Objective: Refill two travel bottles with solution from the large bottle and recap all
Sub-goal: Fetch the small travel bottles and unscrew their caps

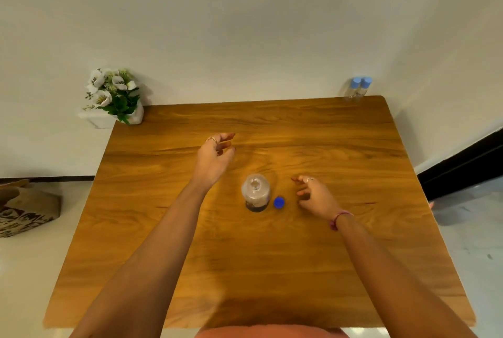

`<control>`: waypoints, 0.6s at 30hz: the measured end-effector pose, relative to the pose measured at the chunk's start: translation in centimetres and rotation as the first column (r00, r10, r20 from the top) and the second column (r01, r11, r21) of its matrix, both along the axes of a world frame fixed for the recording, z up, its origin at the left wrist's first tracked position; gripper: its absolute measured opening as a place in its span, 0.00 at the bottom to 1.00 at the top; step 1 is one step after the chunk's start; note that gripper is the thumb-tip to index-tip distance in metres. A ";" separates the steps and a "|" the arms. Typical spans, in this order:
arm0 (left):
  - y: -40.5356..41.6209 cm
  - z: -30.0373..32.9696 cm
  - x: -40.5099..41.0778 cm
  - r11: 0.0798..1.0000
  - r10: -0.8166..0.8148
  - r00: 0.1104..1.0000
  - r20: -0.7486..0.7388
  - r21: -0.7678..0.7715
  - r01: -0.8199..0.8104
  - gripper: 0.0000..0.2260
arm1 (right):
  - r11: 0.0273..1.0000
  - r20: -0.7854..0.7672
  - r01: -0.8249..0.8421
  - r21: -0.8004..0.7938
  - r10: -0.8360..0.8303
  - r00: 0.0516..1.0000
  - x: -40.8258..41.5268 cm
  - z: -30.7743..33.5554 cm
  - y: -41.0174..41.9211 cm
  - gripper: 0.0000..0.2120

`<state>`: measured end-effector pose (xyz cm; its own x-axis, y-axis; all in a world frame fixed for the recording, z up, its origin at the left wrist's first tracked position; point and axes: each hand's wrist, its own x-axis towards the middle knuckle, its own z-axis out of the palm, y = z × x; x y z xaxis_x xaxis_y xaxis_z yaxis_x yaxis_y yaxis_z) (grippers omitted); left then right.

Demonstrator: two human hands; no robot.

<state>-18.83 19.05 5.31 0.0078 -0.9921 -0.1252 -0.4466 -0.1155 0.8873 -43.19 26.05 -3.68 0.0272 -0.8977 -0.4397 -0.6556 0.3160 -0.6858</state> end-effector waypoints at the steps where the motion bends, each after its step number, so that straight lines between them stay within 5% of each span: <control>1: -0.7 0.4 -0.5 1.000 -0.005 1.000 -0.007 -0.012 0.005 0.14 | 1.000 -0.002 0.010 -0.017 -0.010 1.000 -1.5 0.5 -0.9 0.29; 5: -3.5 2.1 -3.0 0.998 -0.032 0.996 -0.078 -0.047 0.028 0.14 | 0.958 -0.061 0.197 -0.210 -0.214 0.975 -7.2 3.9 -5.8 0.20; 11: -7.5 3.3 -7.3 0.993 -0.101 0.989 -0.109 -0.065 0.094 0.14 | 0.825 -0.098 0.355 -0.440 -0.437 0.894 -13.9 6.9 -14.5 0.20; 18: -10.1 3.3 -10.0 0.987 -0.160 0.982 -0.104 -0.026 0.158 0.12 | 0.845 -0.274 0.324 -0.425 -0.461 0.844 -17.2 6.0 -21.1 0.21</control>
